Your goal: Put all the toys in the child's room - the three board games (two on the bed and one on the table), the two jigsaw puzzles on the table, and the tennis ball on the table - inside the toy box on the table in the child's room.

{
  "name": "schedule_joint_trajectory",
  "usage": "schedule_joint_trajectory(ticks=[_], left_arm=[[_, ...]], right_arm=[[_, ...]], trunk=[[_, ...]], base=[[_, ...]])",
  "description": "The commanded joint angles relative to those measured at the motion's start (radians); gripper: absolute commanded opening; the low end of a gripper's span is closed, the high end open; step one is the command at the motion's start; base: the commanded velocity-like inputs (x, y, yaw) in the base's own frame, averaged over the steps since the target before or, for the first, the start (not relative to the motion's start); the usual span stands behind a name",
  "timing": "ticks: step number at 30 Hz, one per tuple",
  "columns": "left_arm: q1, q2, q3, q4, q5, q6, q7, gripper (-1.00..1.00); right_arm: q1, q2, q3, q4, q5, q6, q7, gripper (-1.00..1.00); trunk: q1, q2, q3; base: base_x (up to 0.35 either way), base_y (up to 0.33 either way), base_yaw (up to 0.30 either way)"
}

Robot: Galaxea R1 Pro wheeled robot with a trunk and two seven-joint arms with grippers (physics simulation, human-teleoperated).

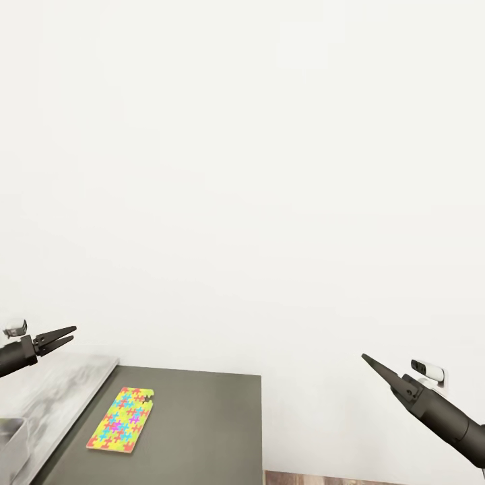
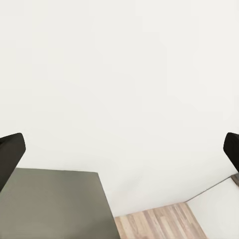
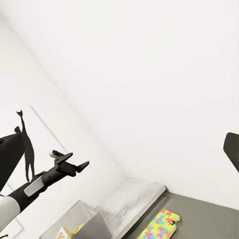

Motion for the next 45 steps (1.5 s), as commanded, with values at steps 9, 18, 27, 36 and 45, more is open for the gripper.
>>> schedule_joint_trajectory(ticks=[9,18,27,36,45], left_arm=[[0.000,0.000,0.000,0.000,0.002,0.010,-0.001,1.00],[0.000,-0.001,0.000,0.001,0.002,0.011,0.001,1.00],[0.000,-0.004,-0.005,-0.001,0.000,0.012,0.007,1.00],[-0.010,-0.011,-0.074,0.000,-0.124,0.027,0.111,1.00],[-0.081,-0.073,-0.106,0.000,-0.229,0.094,0.416,1.00]], right_arm=[[-0.001,0.000,0.000,0.000,0.001,0.009,-0.002,1.00],[-0.001,0.000,0.000,0.000,0.000,0.010,-0.006,1.00],[0.000,0.000,0.000,0.000,-0.002,0.017,-0.054,1.00],[-0.001,0.000,-0.001,0.007,-0.003,0.033,-0.089,1.00],[-0.003,-0.006,-0.002,0.020,-0.001,0.085,-0.116,1.00]], trunk=[[0.000,-0.001,0.000],[0.000,-0.001,0.000],[0.000,-0.001,-0.002],[0.000,-0.001,-0.014],[0.000,-0.001,-0.028]], base=[[0.000,0.000,0.000],[0.000,0.000,0.000],[0.000,0.000,0.000],[0.000,0.000,0.000],[0.000,0.000,0.000]])
